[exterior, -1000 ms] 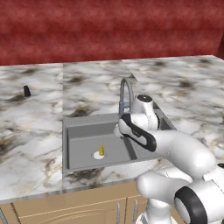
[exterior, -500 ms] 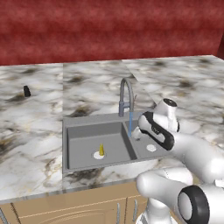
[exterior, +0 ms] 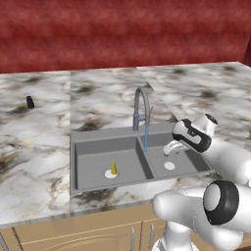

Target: Turn on the sink faucet. Then move the lemon wedge from the counter to the sink. Turn off the sink. Move the vegetable from the sink to the pot next to the stove. Finally move the pot to the front left burner.

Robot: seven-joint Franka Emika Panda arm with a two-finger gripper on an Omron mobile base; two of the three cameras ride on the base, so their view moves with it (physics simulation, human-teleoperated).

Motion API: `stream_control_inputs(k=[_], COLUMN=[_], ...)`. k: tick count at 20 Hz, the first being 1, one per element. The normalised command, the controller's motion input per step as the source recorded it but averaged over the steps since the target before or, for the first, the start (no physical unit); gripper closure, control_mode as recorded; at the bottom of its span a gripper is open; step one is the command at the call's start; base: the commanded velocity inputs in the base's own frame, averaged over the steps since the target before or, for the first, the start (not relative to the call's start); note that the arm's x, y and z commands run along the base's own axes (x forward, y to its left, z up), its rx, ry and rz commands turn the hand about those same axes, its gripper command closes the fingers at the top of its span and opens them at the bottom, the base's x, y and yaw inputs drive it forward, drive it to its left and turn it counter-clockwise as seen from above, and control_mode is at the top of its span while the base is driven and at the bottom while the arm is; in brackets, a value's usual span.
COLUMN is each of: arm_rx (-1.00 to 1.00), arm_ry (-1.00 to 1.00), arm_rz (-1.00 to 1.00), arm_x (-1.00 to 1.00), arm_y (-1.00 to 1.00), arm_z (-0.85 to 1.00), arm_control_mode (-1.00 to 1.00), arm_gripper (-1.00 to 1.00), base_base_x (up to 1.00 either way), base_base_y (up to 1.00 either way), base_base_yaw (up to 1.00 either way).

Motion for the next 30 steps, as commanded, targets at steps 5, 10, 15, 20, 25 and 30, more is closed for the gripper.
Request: stream_control_inputs(k=[5, 10, 15, 20, 25, 30], arm_rx=[0.09, 0.0, 0.01, 0.06, 0.06, 0.05], arm_ry=[-0.11, -0.18, -0.2, -0.22, -0.21, -0.15], arm_rz=[0.24, 0.24, 0.25, 0.2, 0.14, 0.11], arm_x=[0.46, 0.46, 0.42, 0.3, 0.41, 0.47], arm_y=[-0.35, -0.08, -0.14, -0.09, 0.0, 0.0], arm_z=[0.15, 0.18, 0.06, -0.01, 0.0, 0.0], arm_control_mode=[-1.0, -1.0, -1.0, -1.0, -1.0, -1.0], arm_gripper=[-1.0, -1.0, -1.0, -1.0, -1.0, -1.0], base_base_x=[0.0, 0.0, 0.0, 0.0, 0.0, 0.0], base_base_y=[0.0, 0.0, 0.0, 0.0, 0.0, 0.0], base_base_yaw=[0.0, 0.0, 0.0, 0.0, 0.0, 0.0])
